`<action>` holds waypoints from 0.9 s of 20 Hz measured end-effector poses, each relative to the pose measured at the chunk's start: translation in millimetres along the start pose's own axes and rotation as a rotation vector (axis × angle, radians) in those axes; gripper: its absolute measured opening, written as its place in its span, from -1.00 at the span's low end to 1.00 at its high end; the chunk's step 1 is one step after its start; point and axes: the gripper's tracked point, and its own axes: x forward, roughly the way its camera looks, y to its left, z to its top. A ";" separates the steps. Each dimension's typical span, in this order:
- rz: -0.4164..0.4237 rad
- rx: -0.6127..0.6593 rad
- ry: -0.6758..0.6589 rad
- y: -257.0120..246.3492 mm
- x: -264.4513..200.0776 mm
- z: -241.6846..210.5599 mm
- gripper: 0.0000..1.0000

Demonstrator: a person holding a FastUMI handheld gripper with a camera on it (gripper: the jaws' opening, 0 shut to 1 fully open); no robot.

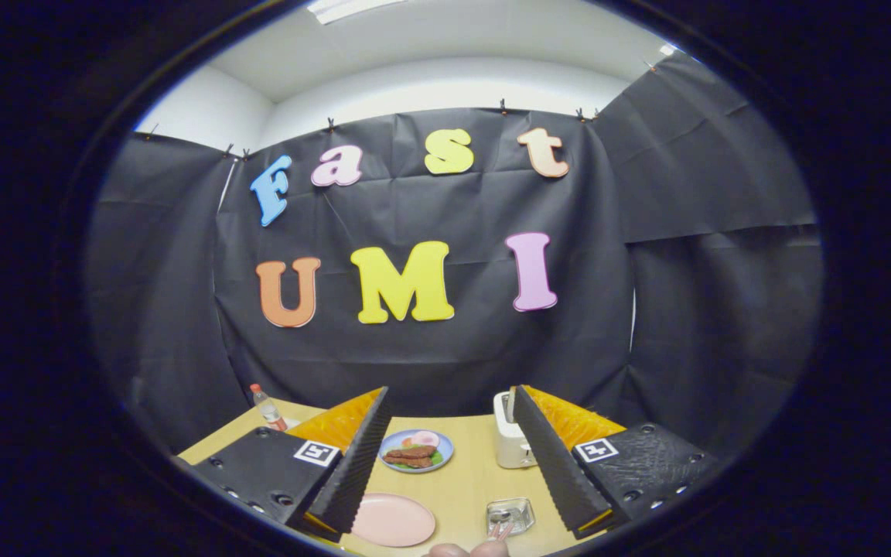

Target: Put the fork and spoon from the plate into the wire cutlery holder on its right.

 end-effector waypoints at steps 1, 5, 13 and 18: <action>-0.004 -0.002 -0.003 -1.0 -1.0 0.1 0.89; -0.009 0.020 -0.002 -2.4 -10.6 0.8 0.89; 0.004 0.029 0.011 -1.6 -10.5 -0.8 0.89; 0.005 0.026 0.013 -3.8 -9.4 0.9 0.89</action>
